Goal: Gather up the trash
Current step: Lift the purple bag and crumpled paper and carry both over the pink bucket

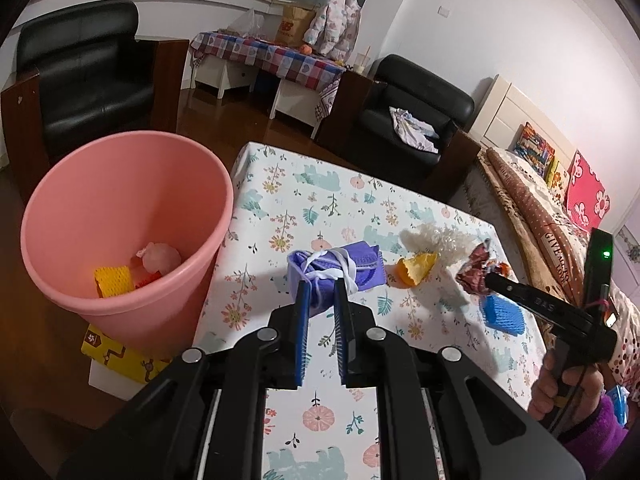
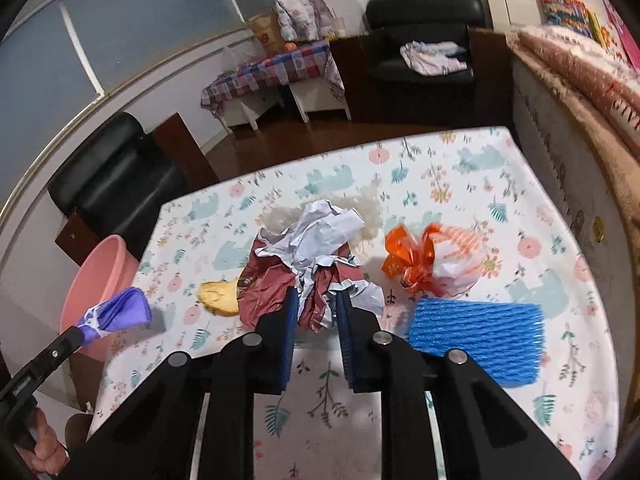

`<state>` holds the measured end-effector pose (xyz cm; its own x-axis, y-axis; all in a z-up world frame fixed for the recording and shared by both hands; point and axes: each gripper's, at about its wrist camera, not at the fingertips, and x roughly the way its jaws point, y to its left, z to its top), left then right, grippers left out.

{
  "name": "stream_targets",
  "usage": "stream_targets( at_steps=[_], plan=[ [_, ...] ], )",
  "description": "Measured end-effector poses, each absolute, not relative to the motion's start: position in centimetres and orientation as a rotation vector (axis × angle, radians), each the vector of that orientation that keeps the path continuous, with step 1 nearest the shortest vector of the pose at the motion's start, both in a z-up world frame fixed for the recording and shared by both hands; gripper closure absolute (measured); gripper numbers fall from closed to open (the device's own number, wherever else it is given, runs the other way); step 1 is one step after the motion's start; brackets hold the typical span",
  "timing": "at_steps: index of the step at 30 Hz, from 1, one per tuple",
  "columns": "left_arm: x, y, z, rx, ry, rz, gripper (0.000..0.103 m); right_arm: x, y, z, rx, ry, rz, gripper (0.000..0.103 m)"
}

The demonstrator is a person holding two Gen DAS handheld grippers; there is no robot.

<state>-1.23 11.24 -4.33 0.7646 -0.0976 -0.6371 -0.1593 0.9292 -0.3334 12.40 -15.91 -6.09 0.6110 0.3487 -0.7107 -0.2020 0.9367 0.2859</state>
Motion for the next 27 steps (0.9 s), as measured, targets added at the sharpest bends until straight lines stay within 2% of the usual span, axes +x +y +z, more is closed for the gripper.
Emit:
stream_targets(
  at_steps=[11, 27],
  plan=[
    [-2.6, 12.8, -1.8, -0.364, 0.625, 0.085, 0.092, 9.8, -12.3, -0.5, 0.130, 0.729, 0.437, 0.085],
    [-6.4, 20.9, -0.3, -0.365, 0.547, 0.388, 0.092, 10.2, 4.4, 1.1, 0.035, 0.756, 0.764, 0.084]
  ],
)
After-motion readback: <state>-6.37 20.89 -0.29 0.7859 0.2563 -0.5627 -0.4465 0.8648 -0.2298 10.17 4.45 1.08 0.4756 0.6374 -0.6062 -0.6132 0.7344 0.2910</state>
